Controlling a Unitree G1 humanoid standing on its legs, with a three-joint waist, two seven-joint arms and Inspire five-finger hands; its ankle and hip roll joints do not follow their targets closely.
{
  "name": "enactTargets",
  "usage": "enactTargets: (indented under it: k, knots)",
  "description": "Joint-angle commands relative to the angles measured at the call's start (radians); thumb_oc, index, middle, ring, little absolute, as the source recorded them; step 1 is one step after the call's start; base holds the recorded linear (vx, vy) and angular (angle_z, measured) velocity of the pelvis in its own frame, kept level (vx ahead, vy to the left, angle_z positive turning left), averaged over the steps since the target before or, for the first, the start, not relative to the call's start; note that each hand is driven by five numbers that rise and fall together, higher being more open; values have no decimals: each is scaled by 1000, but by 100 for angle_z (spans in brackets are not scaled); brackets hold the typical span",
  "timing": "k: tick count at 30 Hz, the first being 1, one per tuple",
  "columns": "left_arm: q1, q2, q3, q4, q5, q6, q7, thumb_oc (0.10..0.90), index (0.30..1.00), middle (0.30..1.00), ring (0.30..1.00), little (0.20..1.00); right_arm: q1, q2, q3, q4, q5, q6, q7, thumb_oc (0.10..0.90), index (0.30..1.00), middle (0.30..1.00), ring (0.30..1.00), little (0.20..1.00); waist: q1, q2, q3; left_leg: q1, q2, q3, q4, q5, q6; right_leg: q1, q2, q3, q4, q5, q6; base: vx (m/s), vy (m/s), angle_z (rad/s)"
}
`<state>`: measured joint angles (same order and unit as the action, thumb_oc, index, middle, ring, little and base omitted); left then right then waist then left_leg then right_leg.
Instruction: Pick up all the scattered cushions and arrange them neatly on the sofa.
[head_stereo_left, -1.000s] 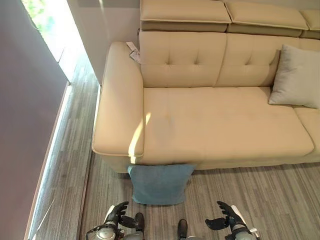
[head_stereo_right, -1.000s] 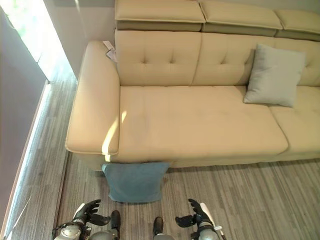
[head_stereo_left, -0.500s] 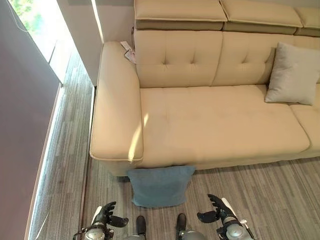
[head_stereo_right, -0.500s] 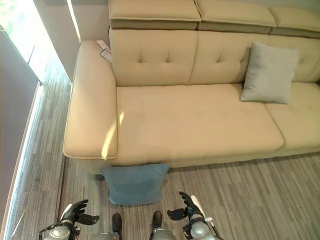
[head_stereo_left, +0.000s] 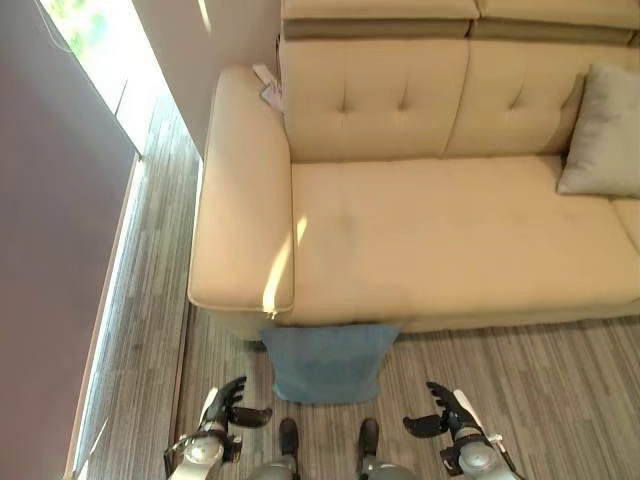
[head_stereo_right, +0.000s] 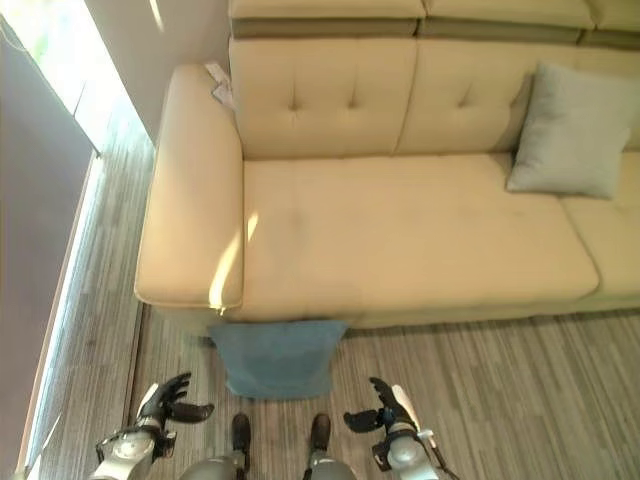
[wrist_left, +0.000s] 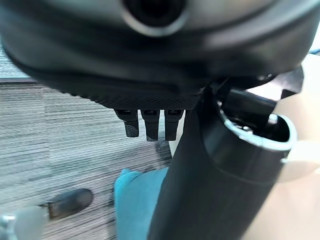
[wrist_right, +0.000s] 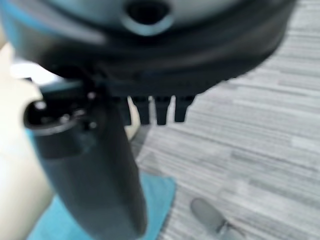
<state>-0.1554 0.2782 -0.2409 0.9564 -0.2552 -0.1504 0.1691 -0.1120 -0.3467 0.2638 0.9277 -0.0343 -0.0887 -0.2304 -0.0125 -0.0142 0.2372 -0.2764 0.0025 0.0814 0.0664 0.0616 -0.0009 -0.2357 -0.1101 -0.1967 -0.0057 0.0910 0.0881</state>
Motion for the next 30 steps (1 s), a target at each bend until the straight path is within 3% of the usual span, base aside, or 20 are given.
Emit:
enactTargets:
  k: [1,6,7,14,21,30]
  knots:
    - [-84,53,20,-85,-97,-83,71,800,900,900,900,900,-68,-79,-42,-110,65,-34,-101,800,900,900,900,900,7,-26,65,-140,-37,-26,152,-127,-10,-177,-21,35,198,-94,10,-248,9,-5]
    - [-155,65,16,-104,-148,-104,102,800,900,900,900,900,-146,-96,-70,-132,118,-47,-161,800,900,900,900,900,-2,-2,85,-291,-28,-26,226,-123,-10,-340,-36,42,289,-111,-1,-109,10,-3]
    - [-179,61,13,-109,-163,-110,113,800,900,900,900,900,-172,-98,-73,-136,130,-49,-178,800,900,900,900,900,-3,7,95,-319,-19,-30,244,-152,-17,-381,-35,47,329,-141,5,-92,-30,-1]
    - [-358,36,8,-173,-274,-167,191,800,900,900,900,900,-368,-123,-105,-146,221,-105,-291,800,900,900,900,900,-14,39,140,-575,-5,-36,282,-123,-19,-647,-50,65,384,-129,14,-89,-33,1]
    - [-539,87,-27,-169,-276,-169,215,800,900,900,900,900,-580,-191,-44,-139,254,-127,-289,800,900,900,900,900,-27,48,155,-711,-3,-46,263,-100,-26,-793,-49,87,382,-114,21,-18,-23,0]
    - [-705,150,-77,-109,-246,-149,227,800,900,900,900,900,-754,-200,35,-108,275,-129,-273,800,900,900,900,900,-40,42,157,-793,-8,-63,253,-89,-20,-881,-35,94,382,-104,28,-7,-20,1]
